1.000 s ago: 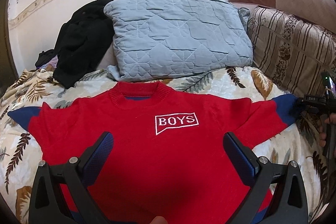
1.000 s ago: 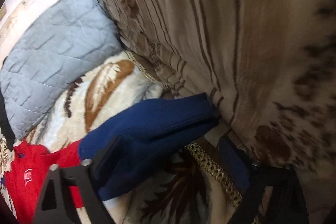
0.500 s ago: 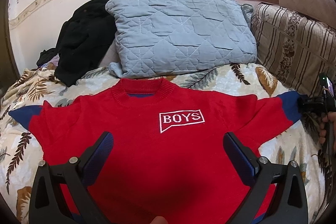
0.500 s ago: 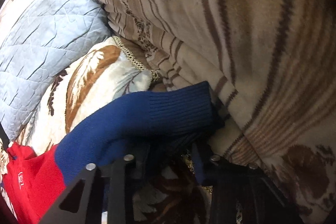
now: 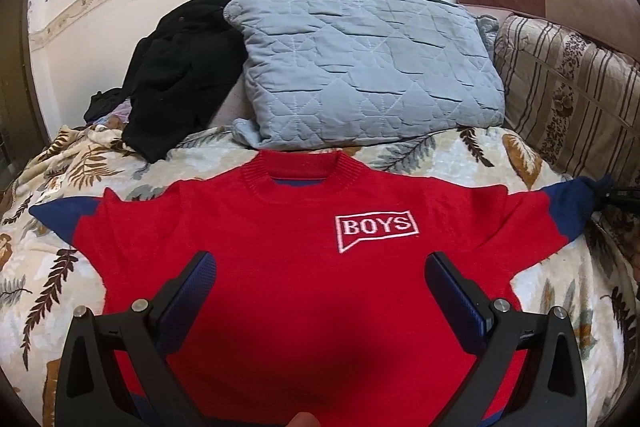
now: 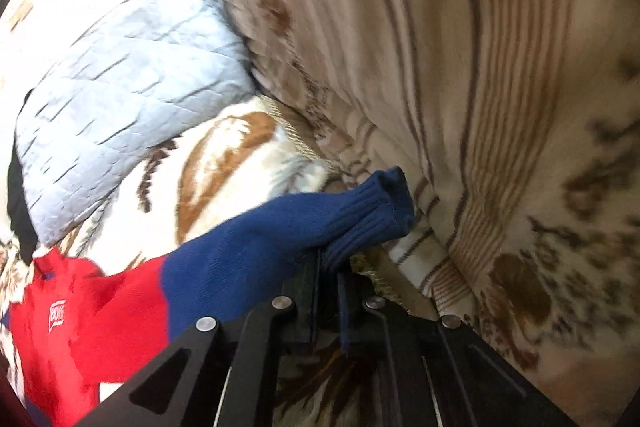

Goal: Fold small clothes
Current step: 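Lift the sleeve with the right gripper, lay it across the chest, release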

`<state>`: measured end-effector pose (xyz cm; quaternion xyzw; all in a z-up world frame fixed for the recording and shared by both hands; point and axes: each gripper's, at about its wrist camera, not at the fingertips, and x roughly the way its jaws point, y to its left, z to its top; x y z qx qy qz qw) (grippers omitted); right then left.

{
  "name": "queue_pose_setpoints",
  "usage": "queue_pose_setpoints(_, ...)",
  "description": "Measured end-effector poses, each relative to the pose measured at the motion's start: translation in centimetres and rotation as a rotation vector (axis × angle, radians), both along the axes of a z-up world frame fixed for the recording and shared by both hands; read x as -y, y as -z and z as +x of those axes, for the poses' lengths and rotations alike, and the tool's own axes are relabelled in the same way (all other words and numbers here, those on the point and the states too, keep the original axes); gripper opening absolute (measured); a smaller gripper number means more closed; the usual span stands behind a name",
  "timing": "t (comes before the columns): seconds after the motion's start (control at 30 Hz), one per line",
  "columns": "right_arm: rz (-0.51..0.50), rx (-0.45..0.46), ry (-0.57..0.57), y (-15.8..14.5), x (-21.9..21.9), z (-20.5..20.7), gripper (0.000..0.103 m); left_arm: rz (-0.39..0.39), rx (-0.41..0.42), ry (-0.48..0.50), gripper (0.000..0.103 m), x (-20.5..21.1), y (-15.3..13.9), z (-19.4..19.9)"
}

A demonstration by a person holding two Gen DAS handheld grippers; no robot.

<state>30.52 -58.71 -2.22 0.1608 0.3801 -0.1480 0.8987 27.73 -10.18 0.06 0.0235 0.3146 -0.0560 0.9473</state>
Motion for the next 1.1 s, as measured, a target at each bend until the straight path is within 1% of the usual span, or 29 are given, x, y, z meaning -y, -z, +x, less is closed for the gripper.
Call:
queue_pose_setpoints(0.23,-0.071,0.077,-0.112,-4.0,-5.8,-0.9,0.007,-0.011,0.001,-0.045,0.103,-2.9,-0.6,-0.1)
queue_pose_setpoints(0.3,-0.097,0.102,-0.158,-5.5,-8.1,-0.9,0.005,-0.020,0.008,-0.062,0.103,-4.1,-1.0,-0.3)
queue_pose_setpoints(0.47,-0.132,0.146,-0.274,-8.4,-14.6,-0.6,0.005,-0.038,0.021,-0.104,0.103,-7.3,-1.9,-0.6)
queue_pose_setpoints(0.63,-0.142,0.145,-0.369,-9.3,-20.8,-0.5,0.005,-0.049,0.016,-0.153,0.103,-10.8,-2.2,-0.6)
queue_pose_setpoints(0.83,-0.146,0.148,-0.444,-9.8,-28.3,-0.7,0.005,-0.040,0.019,-0.192,0.103,-14.4,-2.4,0.2)
queue_pose_setpoints(0.93,-0.141,0.135,-0.455,-9.5,-31.3,-0.3,0.005,-0.040,0.010,-0.207,0.103,-16.1,-2.4,0.7)
queue_pose_setpoints(1.1,-0.133,0.126,-0.436,-9.1,-37.5,0.6,0.005,-0.051,0.015,-0.250,0.103,-19.0,-2.4,1.1)
